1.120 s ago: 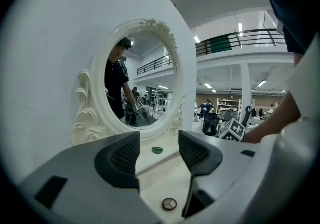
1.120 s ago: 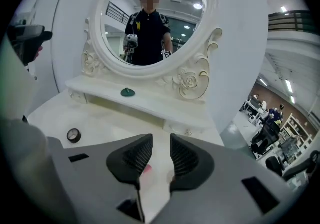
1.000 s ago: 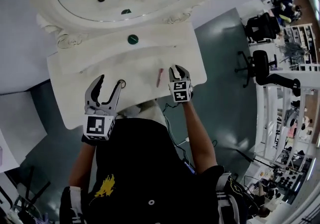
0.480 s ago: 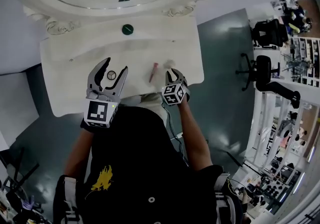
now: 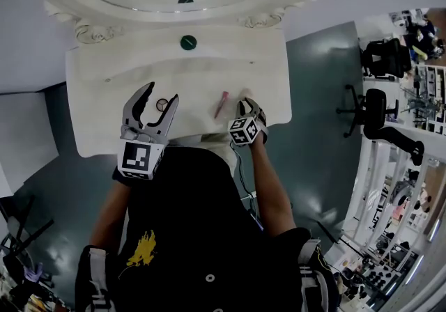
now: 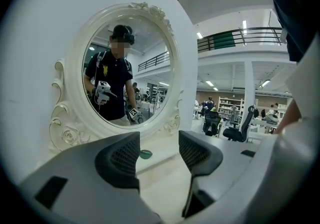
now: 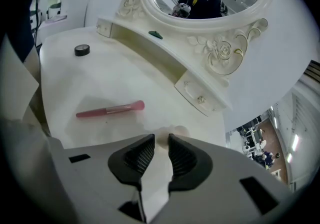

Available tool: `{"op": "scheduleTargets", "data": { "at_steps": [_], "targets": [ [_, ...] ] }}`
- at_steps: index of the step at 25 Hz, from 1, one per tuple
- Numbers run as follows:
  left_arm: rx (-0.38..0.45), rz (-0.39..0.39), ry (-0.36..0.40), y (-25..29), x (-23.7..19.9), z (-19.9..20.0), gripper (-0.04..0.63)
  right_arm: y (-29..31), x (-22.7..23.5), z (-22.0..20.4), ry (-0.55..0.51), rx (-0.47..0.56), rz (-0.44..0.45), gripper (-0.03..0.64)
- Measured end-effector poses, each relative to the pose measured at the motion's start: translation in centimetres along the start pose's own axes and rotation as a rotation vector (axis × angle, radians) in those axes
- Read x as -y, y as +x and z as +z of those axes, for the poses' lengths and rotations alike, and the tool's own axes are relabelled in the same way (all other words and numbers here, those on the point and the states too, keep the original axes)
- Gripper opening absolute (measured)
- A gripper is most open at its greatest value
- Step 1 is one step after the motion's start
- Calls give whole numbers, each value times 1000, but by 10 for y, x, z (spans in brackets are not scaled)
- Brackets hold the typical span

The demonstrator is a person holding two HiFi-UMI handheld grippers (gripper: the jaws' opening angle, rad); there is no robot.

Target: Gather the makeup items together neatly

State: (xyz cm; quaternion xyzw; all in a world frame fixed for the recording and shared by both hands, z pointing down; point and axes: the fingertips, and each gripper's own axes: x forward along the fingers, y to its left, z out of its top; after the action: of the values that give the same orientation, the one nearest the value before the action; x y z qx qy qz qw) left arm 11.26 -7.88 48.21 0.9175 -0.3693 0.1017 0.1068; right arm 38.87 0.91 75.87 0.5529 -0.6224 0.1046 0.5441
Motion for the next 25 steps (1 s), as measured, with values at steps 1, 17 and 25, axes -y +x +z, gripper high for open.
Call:
{"op": "scheduleTargets", "data": {
  "at_steps": [1, 17, 25],
  "targets": [
    [-1, 2, -2, 0, 0, 0, 251, 1, 0, -1, -13, -2, -2, 103],
    [6, 20, -7, -7, 2, 1, 251, 6, 8, -4, -148, -43, -53, 62],
    [4, -1, 21, -14, 6, 4, 252, -3, 23, -3, 17, -52, -40, 25]
  ]
}}
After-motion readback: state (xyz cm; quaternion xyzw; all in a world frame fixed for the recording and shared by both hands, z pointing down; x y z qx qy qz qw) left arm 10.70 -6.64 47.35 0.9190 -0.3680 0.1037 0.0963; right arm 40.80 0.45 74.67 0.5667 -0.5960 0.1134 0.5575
